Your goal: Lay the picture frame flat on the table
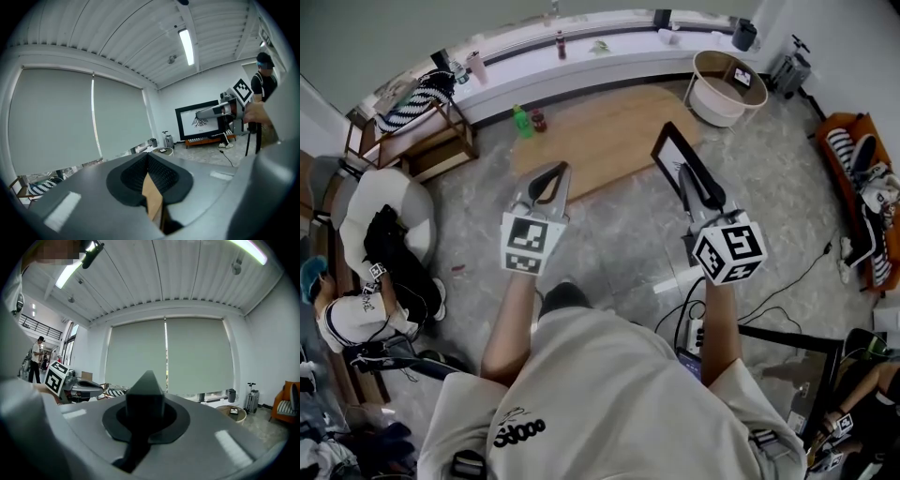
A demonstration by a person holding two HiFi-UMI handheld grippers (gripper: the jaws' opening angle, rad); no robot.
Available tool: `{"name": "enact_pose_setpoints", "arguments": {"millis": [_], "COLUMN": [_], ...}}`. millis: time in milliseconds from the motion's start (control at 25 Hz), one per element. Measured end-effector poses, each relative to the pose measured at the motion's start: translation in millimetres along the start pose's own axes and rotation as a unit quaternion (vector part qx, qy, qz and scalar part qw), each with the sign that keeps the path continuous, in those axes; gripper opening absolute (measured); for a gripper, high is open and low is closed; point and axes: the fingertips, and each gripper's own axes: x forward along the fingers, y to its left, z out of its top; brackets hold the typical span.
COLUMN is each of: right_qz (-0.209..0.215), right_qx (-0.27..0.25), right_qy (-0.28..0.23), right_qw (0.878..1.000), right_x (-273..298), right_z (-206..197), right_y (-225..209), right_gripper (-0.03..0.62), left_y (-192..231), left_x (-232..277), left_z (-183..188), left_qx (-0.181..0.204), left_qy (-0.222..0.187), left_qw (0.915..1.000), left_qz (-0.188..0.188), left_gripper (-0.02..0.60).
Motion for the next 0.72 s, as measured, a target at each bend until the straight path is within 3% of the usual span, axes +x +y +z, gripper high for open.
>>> {"name": "enact_pose_setpoints", "arguments": {"millis": [480,720], "right_qz": [-0.001,-0.001], "right_qx": [0.009,0.002], "right_qy": [0.012,0.017], "right_qw": [1.0,1.0], "right_x": [34,85], "right_z": [-20,-16], "right_y": [-37,-69], "right_gripper": [0.014,0.014], "left_y": [2,31], "left_x": [60,116], "left_z": [-14,-14], "left_qx": [-0.005,-0.01], "left_qy": [0.008,0.003], "left_qw": [0.9998,0.9998], "left_qz": [-0.015,-0.016], "left_gripper": [0.009,0.009]}}
